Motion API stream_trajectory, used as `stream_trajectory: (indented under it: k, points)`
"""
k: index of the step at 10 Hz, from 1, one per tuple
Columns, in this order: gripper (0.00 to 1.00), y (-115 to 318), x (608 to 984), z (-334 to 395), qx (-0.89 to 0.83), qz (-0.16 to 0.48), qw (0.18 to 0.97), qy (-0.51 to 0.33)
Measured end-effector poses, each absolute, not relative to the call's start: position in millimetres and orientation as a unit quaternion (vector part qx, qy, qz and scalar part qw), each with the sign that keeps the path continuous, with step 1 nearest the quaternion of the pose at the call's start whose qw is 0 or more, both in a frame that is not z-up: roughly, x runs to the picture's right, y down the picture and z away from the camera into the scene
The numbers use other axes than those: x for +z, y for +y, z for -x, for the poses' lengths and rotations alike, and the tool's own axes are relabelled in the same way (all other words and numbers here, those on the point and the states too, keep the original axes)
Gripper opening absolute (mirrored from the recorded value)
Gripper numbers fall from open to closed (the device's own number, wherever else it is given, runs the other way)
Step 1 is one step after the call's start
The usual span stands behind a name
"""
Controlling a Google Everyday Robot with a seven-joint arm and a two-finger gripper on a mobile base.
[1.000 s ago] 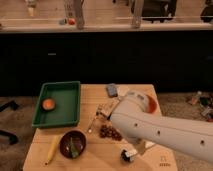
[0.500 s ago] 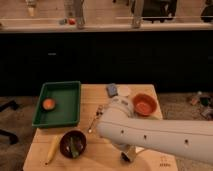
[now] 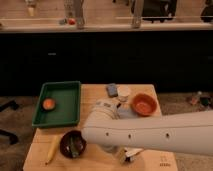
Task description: Place pepper in table surface
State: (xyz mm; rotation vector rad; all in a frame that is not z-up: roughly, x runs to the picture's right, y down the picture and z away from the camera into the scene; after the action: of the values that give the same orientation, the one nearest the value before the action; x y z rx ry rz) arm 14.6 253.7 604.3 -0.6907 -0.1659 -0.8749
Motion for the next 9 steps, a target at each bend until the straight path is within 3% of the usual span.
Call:
stream_trajectory:
  k: [9]
  points:
    - [0.8,275.9,565.0,82.2,-0.491,0.305,0.809,-0.106]
